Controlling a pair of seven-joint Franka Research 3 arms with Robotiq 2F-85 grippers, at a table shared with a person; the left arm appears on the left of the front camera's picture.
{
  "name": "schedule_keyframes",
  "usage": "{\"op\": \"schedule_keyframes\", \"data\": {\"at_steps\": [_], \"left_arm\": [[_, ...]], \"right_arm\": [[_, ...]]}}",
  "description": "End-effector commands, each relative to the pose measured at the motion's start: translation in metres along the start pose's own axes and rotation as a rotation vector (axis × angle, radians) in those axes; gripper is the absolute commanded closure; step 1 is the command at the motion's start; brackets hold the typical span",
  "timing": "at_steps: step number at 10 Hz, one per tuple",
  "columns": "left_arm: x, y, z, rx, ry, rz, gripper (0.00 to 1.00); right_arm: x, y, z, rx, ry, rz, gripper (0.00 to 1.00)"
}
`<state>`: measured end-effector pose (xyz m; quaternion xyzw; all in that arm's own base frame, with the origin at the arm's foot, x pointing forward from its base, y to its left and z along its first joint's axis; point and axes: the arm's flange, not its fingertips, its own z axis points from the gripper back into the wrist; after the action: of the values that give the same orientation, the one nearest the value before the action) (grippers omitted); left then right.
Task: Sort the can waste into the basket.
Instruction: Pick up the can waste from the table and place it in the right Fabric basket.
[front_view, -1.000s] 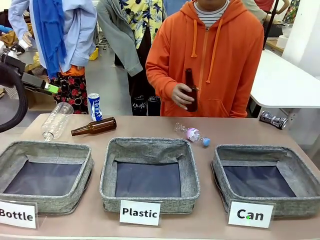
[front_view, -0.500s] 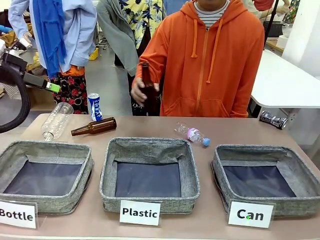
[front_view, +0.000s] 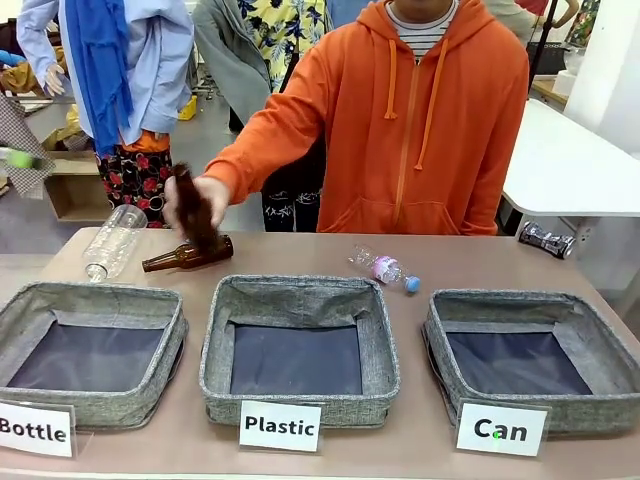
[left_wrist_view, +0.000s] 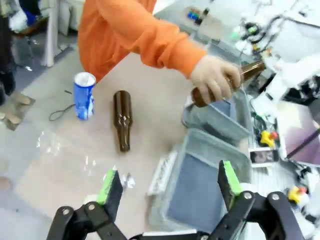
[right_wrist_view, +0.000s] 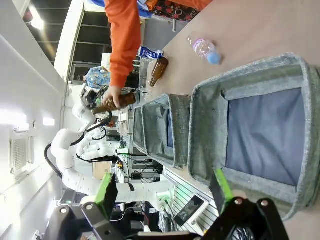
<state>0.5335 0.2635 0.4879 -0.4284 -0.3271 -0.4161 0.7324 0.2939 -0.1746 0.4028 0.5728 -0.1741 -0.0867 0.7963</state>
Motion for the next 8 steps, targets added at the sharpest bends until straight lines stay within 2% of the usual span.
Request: {"op": "schedule_keyframes", "data": {"at_steps": [1,3,5,6,8], "left_arm": [[-0.051,-0.015,0.076,-0.048,-0.081,-0.104,0.0],[-0.115,-0.037,0.118,-0.018,-0.223,-0.105,0.0],[-0.169,-0.05,0.135,-0.005,-0.32,-0.072,0.0],[-0.181,-0.05,0.134,0.0,-0.342,-0.061,0.0],[-0.179,-0.038,0.128,-0.021,-0.348,-0.044,0.0]], "right_arm": [[0.003,0.0,0.001,0.021,-0.013,0.028,0.0],[0.003,0.0,0.001,0.021,-0.013,0.028,0.0],[0.003,0.0,0.001,0.021,-0.013,0.028,0.0],[0.003,0.0,0.001,0.021,-0.013,0.028,0.0],[0.003,0.0,0.001,0.021,-0.013,0.028,0.0]]}}
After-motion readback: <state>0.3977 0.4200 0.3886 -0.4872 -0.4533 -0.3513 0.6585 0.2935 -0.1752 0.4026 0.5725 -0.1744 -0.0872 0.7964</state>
